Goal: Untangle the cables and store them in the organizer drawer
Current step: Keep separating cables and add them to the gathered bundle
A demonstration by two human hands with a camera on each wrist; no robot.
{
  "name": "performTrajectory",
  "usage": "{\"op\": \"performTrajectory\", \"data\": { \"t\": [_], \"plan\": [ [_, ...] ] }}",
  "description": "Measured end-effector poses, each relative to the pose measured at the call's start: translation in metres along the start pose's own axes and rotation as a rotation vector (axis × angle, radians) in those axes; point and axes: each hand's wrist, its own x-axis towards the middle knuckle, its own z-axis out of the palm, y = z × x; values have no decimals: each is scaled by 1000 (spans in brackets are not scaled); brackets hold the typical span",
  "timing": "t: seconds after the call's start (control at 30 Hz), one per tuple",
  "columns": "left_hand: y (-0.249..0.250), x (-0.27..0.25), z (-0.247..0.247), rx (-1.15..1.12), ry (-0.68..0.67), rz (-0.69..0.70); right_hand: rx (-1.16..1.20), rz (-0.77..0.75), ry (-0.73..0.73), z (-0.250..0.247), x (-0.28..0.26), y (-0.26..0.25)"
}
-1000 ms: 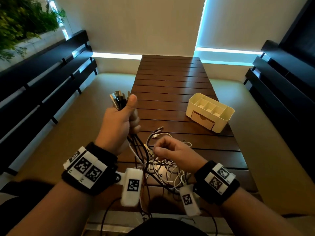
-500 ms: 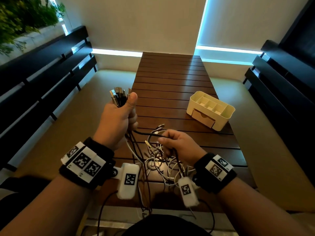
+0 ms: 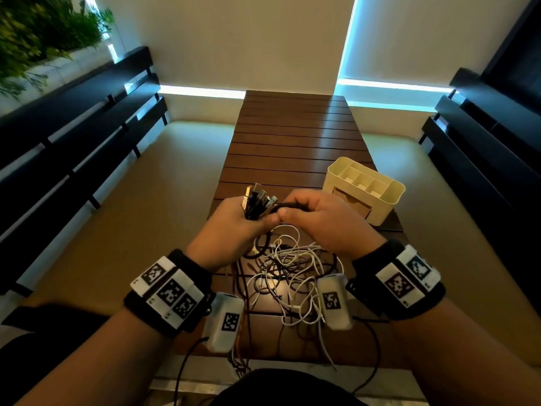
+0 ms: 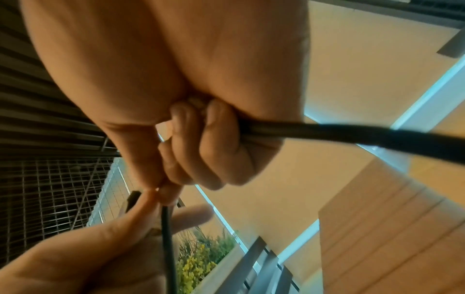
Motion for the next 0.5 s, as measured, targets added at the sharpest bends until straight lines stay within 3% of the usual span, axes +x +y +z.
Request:
{"op": "performTrajectory", "data": {
  "t": [0.1, 0.27, 0.33, 0.5],
  "plan": [
    [5, -1, -4, 32, -38, 6, 2, -22, 2, -8, 0, -1],
    [4, -5, -31, -256, 214, -56, 80, 105, 26, -11, -2, 32],
    [-4, -7, -43, -283, 255, -87, 56, 196, 81, -13, -5, 56],
    [-34, -10, -29, 233, -69, -316, -122, 270, 188, -30, -7, 75]
  ]
}}
